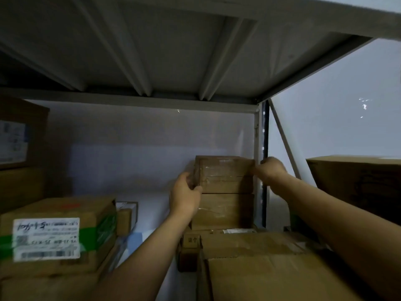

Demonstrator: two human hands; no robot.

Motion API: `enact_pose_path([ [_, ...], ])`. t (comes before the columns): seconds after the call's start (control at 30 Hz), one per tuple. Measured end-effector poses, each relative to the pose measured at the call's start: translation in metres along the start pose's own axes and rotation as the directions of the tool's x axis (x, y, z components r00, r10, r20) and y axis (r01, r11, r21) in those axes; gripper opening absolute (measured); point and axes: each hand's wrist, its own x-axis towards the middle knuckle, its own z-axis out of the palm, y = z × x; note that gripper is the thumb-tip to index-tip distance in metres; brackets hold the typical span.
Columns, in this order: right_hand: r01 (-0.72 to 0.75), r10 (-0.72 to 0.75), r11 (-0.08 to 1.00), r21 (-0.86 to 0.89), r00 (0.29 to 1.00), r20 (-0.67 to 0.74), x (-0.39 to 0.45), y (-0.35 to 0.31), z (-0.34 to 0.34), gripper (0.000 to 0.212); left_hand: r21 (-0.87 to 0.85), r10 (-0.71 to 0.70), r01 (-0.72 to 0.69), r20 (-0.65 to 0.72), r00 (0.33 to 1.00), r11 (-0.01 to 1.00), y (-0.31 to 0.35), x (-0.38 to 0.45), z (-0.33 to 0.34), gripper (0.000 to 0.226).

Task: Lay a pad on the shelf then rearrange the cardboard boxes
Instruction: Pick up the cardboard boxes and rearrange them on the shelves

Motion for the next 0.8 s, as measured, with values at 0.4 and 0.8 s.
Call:
enact_pose_path([
  [0.4, 0.179, -0.24, 0.969, 0.173, 0.849, 0.471, -0.091, -0.088, 0.05, 0.017, 0.284, 0.117, 0.014, -0.439, 0.891, 0.959, 0.006, -0.035, -0.131, 0.023],
  [0.8, 0.231, -0.155, 0.973, 0.002, 0.645, 0.749, -0.17, -0.148, 0.168, 0.105, 0.326, -0.062, 0.272, -0.532, 0.844, 0.905, -0.025, -0.056, -0.227, 0.046],
])
